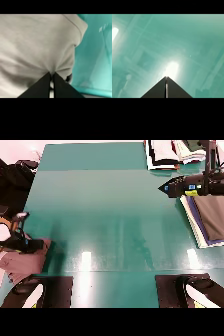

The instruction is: Fold the shirts.

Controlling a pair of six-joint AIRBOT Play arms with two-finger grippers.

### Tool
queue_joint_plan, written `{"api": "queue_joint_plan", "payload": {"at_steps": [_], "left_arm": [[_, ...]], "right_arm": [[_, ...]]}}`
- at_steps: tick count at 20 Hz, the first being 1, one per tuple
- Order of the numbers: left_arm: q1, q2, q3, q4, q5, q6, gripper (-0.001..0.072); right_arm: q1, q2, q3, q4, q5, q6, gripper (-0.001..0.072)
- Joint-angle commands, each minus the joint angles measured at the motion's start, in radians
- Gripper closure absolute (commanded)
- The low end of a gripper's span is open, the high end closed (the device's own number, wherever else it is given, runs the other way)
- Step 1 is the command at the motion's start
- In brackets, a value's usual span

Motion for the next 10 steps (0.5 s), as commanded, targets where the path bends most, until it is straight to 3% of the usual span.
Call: {"api": "queue_joint_plan", "payload": {"at_steps": [1, 8, 10], "left_arm": [[-0.061, 0.001, 0.232, -0.003, -0.003, -0.002, 0.0682], [-0.454, -0.151, 0.908, -0.013, 0.016, -0.01, 0.0683], [-0.58, -0.283, 1.049, -0.013, 0.036, 0.046, 0.0683]], "right_arm": [[0.001, 0.0, 0.036, 0.0, -0.037, 0.0, 0.0692], [-0.002, 0.0, 0.292, -0.004, -0.128, 0.0, 0.0692], [-0.002, 0.0, 0.353, -0.024, -0.137, 0.0, 0.0692]]}}
